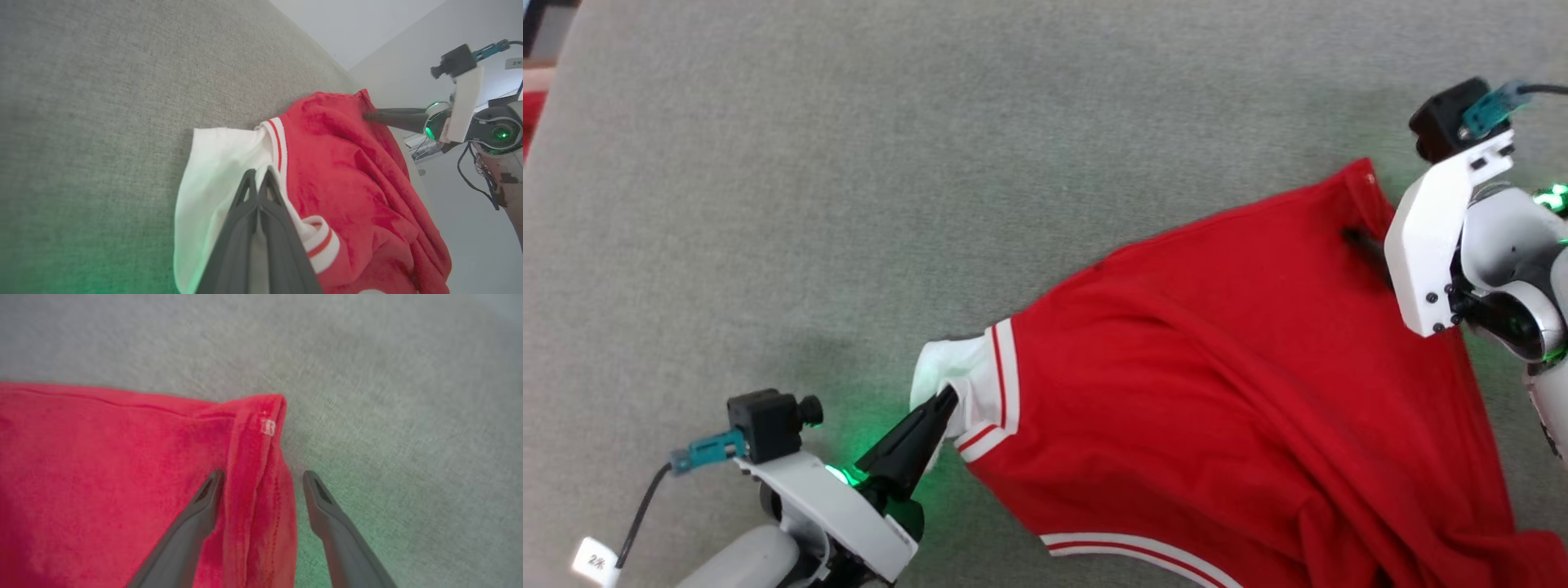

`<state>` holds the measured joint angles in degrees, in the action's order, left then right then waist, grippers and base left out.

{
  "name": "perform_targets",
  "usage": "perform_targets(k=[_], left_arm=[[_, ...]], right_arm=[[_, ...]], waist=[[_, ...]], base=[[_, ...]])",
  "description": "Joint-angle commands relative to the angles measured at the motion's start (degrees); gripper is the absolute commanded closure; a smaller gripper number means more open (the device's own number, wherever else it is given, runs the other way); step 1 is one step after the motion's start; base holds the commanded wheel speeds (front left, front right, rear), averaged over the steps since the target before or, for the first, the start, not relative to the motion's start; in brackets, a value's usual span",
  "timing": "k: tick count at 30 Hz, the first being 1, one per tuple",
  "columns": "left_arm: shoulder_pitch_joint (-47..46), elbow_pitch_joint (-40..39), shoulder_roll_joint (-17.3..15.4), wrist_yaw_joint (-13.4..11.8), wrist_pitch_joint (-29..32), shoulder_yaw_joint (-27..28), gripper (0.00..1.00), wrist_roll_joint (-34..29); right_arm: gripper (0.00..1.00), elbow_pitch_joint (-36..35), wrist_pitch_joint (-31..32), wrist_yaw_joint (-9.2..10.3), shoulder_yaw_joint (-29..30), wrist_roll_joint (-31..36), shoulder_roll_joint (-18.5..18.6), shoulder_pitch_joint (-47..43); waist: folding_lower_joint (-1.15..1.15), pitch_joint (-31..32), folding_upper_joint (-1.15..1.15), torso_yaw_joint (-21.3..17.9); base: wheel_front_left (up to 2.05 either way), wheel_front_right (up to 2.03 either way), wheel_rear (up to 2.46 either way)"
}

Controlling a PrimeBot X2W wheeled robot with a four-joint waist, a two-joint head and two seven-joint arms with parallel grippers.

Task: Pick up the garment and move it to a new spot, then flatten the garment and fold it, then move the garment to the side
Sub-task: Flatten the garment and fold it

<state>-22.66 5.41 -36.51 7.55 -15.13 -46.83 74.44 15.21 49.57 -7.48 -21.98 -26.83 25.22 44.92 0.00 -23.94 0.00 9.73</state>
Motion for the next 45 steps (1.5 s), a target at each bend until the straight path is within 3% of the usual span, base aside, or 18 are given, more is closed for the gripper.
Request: perform_targets(k=[1,5,6,8,9,14,17,19,24,29,34,40,45], left_arm=[[-0.5,0.2,0.1,-0.1,0.0,-0.1,1.0,-0.2],[-1.2,0.7,0.6,-0.1,0.0,-0.8,1.0,0.2],[-1.3,0.8,0.7,-0.1,0.0,-0.9,1.0,0.2],[-1.0,1.0,0.7,-0.1,0.0,-1.0,1.0,0.6],[-0.9,0.9,0.8,-0.1,0.0,-1.2,1.0,0.9],[-2.5,0.4,-1.4,-0.1,0.0,-2.0,1.0,3.4],[-5.1,-3.1,-2.4,-0.1,0.6,-1.2,1.0,7.9],[-8.1,-4.2,-5.0,-0.1,2.1,-0.3,1.0,9.1],[-18.9,-2.6,-6.5,-0.1,6.9,2.0,1.0,11.6],[-31.7,5.4,-4.5,-0.1,12.2,7.1,1.0,17.5],[-47.6,18.9,-1.2,-0.1,15.3,10.9,1.0,17.0],[-65.4,31.5,2.0,-0.2,12.5,13.6,1.0,13.2],[-74.8,34.8,2.7,-0.2,7.9,13.0,1.0,8.8]], right_arm=[[0.0,0.4,0.1,-0.02,-0.8,0.1,0.2,0.5],[0.0,4.8,-0.8,-0.02,-4.5,-2.7,1.0,1.0],[0.42,5.5,-1.1,-0.04,-5.3,-3.6,1.0,1.0],[0.96,6.5,-2.5,-0.05,-6.0,-5.0,0.9,1.2],[1.0,6.8,-4.1,-0.04,-5.7,-5.6,0.7,1.5],[1.0,8.5,-13.1,-0.01,-3.1,-6.8,0.6,2.6],[1.0,10.3,-18.6,-0.01,-1.0,-6.9,0.6,3.9],[1.0,11.8,-21.6,-0.01,1.2,-6.4,0.3,5.0],[1.0,16.7,-28.9,0.01,9.0,-3.8,-0.4,9.7],[1.0,22.5,-34.3,0.02,17.0,0.8,-1.9,18.2],[1.0,28.2,-39.5,0.04,22.9,7.6,-3.4,29.5],[1.0,31.1,-47.0,0.12,29.6,15.7,-6.1,41.1],[1.0,32.9,-51.5,0.23,33.8,21.8,-8.3,46.9]], waist=[[0.0,-0.8,0.0,1.1],[0.0,-0.4,0.0,1.7],[0.0,-0.2,0.0,1.7],[0.0,0.2,0.0,1.6],[0.0,0.5,0.0,1.5],[0.0,2.3,0.0,0.6],[0.0,3.8,0.0,-0.2],[0.0,4.6,0.0,-0.8],[0.0,5.4,0.0,-2.7],[0.0,3.1,0.0,-5.1],[0.0,-1.1,0.0,-6.6],[0.0,-4.5,0.0,-7.8],[0.0,-5.7,0.0,-7.8]], base=[[0.0,0.0,0.0],[0.0,0.0,0.0],[0.0,0.0,0.0],[0.0,0.0,0.0],[0.0,0.0,0.0],[0.0,0.0,0.0],[0.0,0.0,0.0],[0.0,0.0,0.0],[0.0,0.0,0.0],[0.0,0.0,0.0],[0.0,0.0,0.0],[0.0,0.0,0.0],[0.0,0.0,0.0]])
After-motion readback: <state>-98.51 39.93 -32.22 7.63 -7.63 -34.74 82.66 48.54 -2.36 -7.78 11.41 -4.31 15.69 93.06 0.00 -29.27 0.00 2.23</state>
